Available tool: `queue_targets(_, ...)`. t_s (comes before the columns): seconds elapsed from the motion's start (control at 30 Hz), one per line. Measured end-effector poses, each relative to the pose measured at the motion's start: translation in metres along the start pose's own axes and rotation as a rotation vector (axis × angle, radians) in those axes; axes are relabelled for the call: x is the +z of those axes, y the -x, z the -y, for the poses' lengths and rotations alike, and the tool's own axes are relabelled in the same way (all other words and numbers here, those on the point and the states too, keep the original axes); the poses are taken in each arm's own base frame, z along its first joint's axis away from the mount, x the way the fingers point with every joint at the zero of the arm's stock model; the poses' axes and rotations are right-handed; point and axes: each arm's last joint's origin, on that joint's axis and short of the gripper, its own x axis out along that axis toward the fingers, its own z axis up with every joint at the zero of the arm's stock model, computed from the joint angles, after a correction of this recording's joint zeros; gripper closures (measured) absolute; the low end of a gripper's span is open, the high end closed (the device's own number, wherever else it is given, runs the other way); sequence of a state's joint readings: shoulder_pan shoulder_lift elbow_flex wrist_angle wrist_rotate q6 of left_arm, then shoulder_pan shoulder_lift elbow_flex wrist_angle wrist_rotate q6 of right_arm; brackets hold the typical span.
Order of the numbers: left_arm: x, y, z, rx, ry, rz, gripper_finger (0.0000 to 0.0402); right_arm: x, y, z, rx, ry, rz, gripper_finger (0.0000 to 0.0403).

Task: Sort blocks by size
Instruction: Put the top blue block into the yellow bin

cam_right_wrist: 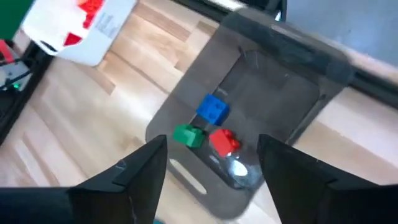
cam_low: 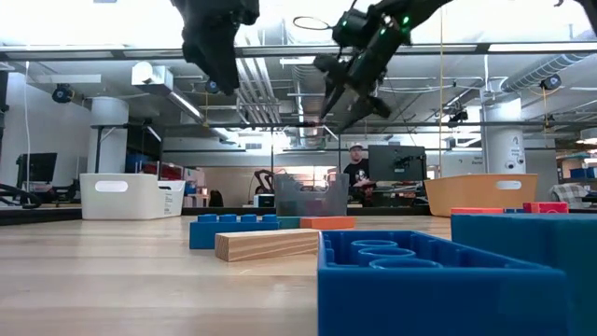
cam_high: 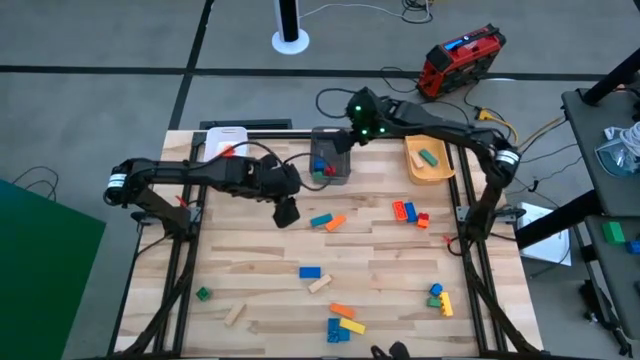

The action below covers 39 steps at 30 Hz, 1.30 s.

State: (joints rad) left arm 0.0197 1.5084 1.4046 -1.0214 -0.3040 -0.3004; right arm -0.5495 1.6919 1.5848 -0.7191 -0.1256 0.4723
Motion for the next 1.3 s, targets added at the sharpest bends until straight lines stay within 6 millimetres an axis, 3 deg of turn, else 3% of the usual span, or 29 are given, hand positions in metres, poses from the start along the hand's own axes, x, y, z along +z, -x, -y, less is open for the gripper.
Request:
queue_targets(0.33, -0.009, -0.003, 0.019, -0.034, -0.097, 0.017, 0.0192, -0.023, 0.062, -0.019, -0.091, 0.148, 0.017, 0.0163)
queue_targets(0.73, -0.024, -0.068, 0.037, -0.094, -0.138, 0.264, 0.0192, -0.04, 0.133, -0.025, -0.049, 0.125, 0.159, 0.0138)
queue_targets(0.97, -0.04, -0.099, 0.042, -0.092, -0.157, 0.282, 0.0192, -0.054, 0.14, -0.019, -0.066, 0.084, 0.113, 0.011)
queue_targets(1.3, -0.038, -0.136, 0.055, -0.131, -0.194, 0.297, 0.0192, -0.064, 0.128, -0.022, -0.084, 0.075, 0.042, 0.0088)
